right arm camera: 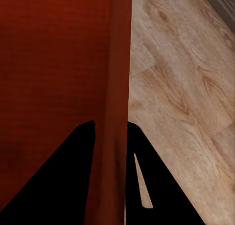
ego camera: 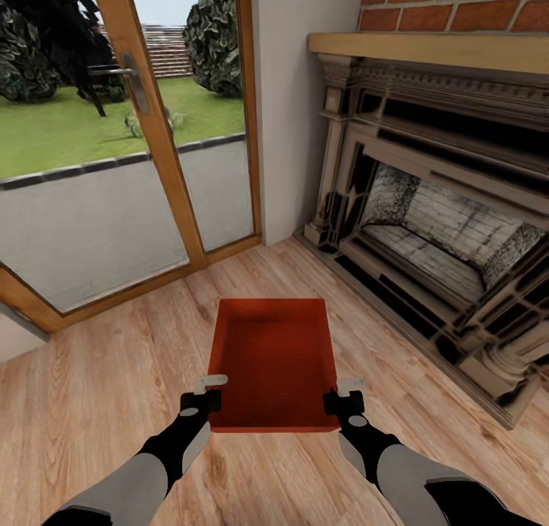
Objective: Move the two storage containers from the living room to the garage. In the garage, place one container on the floor and stack the other container on top of it (either order is fine).
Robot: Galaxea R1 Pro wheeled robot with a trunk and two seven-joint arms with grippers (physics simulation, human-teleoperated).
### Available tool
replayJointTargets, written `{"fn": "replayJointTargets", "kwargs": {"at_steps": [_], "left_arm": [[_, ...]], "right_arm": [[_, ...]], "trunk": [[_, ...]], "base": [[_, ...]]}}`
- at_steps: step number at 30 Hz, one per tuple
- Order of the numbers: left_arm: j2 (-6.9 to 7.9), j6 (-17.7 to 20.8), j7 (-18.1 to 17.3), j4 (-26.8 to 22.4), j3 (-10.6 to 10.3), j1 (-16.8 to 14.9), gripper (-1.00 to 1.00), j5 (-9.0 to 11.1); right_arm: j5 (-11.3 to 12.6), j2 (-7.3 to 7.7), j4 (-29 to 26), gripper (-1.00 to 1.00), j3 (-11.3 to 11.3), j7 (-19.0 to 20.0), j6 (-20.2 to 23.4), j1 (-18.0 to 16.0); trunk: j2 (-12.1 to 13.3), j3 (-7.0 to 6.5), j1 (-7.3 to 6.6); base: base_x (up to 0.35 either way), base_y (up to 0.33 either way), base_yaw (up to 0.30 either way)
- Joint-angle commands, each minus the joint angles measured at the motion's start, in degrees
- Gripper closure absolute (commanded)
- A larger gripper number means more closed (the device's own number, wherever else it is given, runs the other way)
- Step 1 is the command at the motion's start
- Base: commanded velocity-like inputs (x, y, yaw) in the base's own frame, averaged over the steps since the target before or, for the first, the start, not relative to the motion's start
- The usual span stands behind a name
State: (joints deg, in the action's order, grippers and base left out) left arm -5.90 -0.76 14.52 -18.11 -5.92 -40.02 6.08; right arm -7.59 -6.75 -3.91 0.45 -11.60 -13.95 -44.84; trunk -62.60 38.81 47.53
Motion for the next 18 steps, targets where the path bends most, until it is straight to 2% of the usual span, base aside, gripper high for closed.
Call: {"fn": "replayJointTargets", "kwargs": {"at_steps": [1,18], "left_arm": [[-0.03,-2.49,1.04,-0.17,0.93,-0.06,1.00,-0.51],[0.10,-2.49,1.04,-0.17,0.97,-0.06,1.00,-0.53]], "right_arm": [[-0.14,-0.02,0.22,1.00,-2.09,-0.44,-0.03,0.01],[-0.14,-0.02,0.22,1.00,-2.12,-0.43,-0.11,0.02]], "trunk": [[-0.03,-0.05,0.00],[-0.03,-1.63,0.00]], "base": [[0.000,0.000,0.000],[0.000,0.000,0.000]]}}
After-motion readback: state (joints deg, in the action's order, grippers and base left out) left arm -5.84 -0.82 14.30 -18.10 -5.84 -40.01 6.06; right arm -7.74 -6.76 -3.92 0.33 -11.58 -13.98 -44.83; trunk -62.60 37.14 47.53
